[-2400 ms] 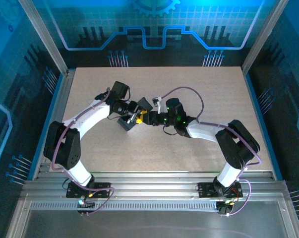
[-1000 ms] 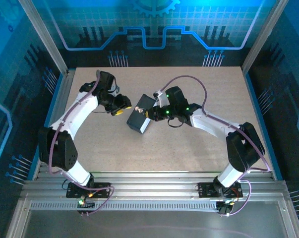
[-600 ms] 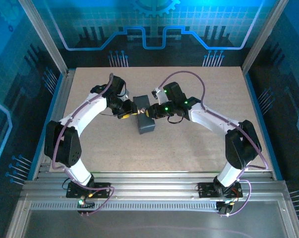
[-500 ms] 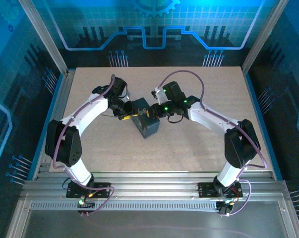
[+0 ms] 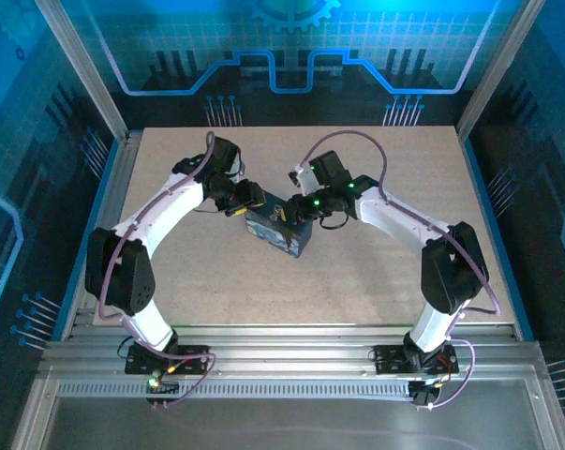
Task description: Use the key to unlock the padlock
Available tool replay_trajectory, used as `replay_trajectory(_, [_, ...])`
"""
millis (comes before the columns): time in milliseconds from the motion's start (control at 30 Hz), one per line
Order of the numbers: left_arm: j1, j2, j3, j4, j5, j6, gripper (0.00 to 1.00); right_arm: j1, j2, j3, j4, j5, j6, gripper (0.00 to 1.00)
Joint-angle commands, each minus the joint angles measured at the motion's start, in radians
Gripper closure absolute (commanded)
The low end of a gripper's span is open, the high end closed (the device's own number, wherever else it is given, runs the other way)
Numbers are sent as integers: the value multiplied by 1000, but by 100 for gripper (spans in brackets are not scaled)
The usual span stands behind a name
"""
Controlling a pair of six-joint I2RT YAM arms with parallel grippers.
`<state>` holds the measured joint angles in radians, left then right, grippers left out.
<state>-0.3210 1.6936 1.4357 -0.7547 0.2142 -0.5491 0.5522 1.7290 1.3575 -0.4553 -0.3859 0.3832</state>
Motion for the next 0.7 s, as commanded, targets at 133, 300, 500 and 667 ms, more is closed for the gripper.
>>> replay_trajectory(133, [1, 31, 27, 15, -126, -26, 48, -42, 41, 53, -53, -69, -7, 75])
replay_trajectory(300, [5, 51, 31, 16, -149, -31, 47, -41, 31, 56, -83, -47, -47, 69])
replay_trajectory(500, [9, 61, 37, 15, -150, -31, 47, -40, 4, 76, -149, 31, -126, 66])
replay_trajectory(667, [8, 47, 51, 1, -148, -18, 47, -24, -37, 96, -173, 99, -194, 63])
